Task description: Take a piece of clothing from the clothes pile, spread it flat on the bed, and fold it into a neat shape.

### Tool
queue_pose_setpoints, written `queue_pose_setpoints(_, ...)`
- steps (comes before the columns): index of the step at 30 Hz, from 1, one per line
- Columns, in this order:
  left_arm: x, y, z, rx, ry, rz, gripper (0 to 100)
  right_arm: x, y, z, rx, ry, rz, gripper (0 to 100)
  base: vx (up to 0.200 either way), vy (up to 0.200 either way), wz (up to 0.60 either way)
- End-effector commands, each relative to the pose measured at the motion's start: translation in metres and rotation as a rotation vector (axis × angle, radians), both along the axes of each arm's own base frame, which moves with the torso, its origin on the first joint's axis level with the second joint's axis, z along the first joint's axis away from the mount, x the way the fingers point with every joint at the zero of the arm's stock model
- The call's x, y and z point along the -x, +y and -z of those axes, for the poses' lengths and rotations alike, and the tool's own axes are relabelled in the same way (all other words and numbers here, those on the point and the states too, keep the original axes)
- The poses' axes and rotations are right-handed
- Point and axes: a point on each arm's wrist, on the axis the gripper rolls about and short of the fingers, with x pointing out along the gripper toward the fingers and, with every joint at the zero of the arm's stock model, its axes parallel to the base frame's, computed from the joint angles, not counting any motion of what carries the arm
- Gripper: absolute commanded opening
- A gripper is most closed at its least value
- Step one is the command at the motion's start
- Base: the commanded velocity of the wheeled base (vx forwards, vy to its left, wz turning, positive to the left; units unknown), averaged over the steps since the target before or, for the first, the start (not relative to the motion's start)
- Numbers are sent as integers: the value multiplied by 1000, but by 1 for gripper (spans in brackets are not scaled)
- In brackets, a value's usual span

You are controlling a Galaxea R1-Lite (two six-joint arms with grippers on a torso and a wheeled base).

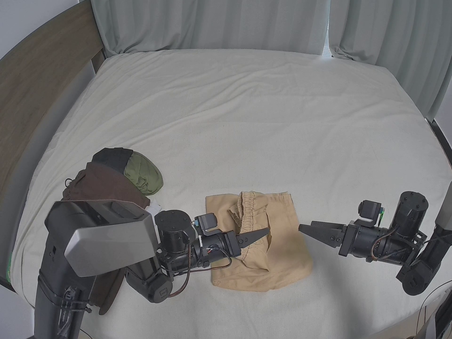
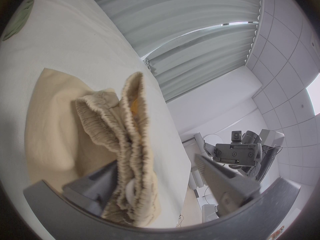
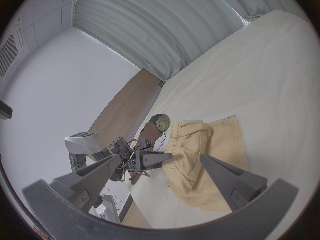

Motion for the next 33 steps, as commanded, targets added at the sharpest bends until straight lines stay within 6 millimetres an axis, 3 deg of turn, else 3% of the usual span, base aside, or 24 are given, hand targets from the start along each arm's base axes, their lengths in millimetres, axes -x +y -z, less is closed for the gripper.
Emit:
queue_pose_setpoints(1, 0, 0, 1, -2, 0, 0, 100, 0, 0, 0, 1, 1, -1, 100, 0, 0, 0)
queue_pose_setpoints(9, 1, 1, 1, -8, -3, -1, 100, 0, 1, 1, 2, 5, -3, 100, 0, 0, 0)
queue_pose_setpoints(15, 4, -15, -4, 13, -23, 30, 100, 0, 1, 2, 3, 7, -3, 100, 0, 0, 0)
queue_pose_setpoints(33, 2, -14, -4, 10, -35, -10, 100, 0, 1, 3, 4, 12, -3, 100, 0, 0, 0)
